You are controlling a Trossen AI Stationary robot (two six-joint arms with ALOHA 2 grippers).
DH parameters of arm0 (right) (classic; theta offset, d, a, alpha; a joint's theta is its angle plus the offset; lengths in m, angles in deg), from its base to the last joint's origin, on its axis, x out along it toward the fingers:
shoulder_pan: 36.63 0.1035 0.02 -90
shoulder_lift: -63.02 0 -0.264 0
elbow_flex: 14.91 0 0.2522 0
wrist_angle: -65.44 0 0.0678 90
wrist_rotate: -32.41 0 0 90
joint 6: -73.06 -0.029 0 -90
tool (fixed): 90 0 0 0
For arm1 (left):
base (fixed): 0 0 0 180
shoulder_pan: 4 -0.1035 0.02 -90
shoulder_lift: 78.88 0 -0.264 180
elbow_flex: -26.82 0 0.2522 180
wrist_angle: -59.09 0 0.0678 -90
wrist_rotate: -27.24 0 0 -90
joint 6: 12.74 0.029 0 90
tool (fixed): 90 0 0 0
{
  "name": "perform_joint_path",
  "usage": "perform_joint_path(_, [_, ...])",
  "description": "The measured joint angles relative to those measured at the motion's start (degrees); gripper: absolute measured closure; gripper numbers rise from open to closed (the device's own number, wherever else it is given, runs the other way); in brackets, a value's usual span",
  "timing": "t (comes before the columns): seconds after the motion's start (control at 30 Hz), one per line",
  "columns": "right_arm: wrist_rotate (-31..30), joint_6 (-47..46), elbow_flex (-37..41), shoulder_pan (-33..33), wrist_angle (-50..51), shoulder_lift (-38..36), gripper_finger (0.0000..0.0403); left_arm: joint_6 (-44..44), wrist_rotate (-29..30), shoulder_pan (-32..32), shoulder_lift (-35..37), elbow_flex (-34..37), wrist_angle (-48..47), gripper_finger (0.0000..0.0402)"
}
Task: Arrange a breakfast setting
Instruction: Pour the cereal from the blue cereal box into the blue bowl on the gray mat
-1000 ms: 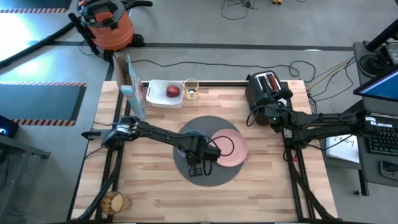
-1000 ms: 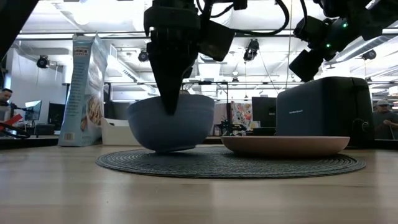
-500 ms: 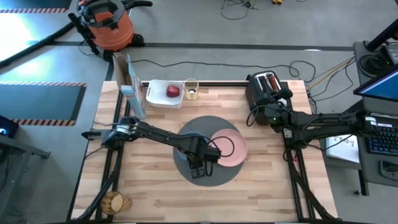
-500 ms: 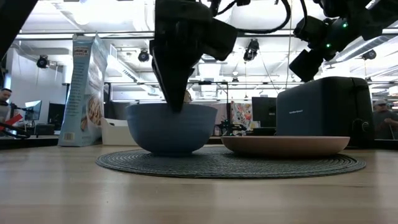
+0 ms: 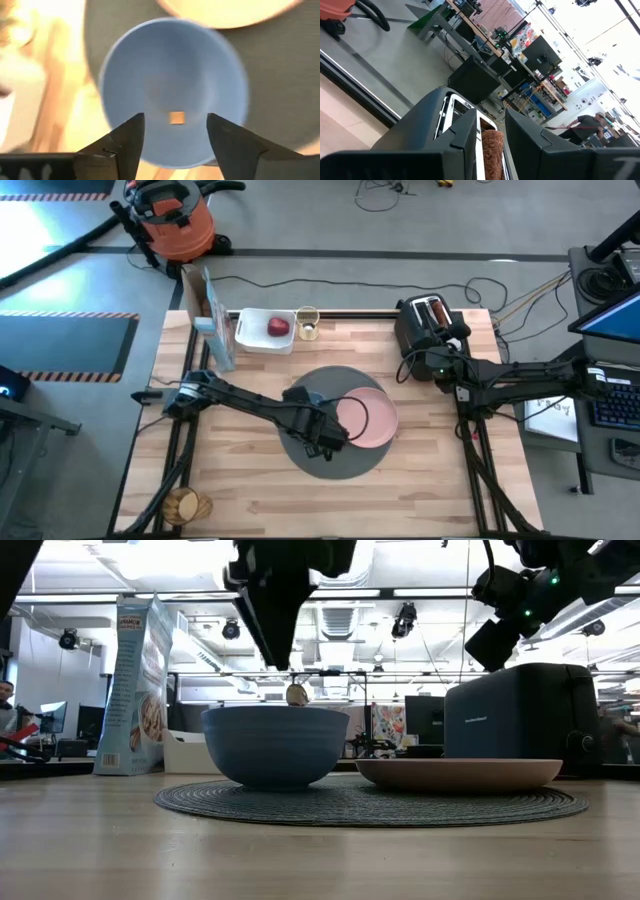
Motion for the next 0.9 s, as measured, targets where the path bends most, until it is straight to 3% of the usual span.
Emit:
perform_joint_path(0.2, [0.0,0.0,0.0,0.02,0.0,0.0,0.031,-14.33,9.39,0.68,0.87,0.45,-9.38,0.0153])
perform_joint_path(0.33, [0.02,0.0,0.0,0.02,0.0,0.0,0.031,-19.98,12.25,0.68,5.15,6.96,-8.91,0.0131])
perform_joint_path(0.57, [0.0,0.0,0.0,0.02,0.02,0.0,0.031,-32.69,13.84,-0.59,19.09,29.29,1.4,0.0126])
perform_joint_path(0.77, [0.02,0.0,0.0,0.02,0.02,0.0,0.031,-44.49,16.12,-0.21,31.86,50.96,20.94,0.0127])
perform_joint_path(0.9, [0.01,0.0,0.0,0.02,0.01,0.0,0.031,-51.84,20.35,0.05,37.04,60.61,30.53,0.0131])
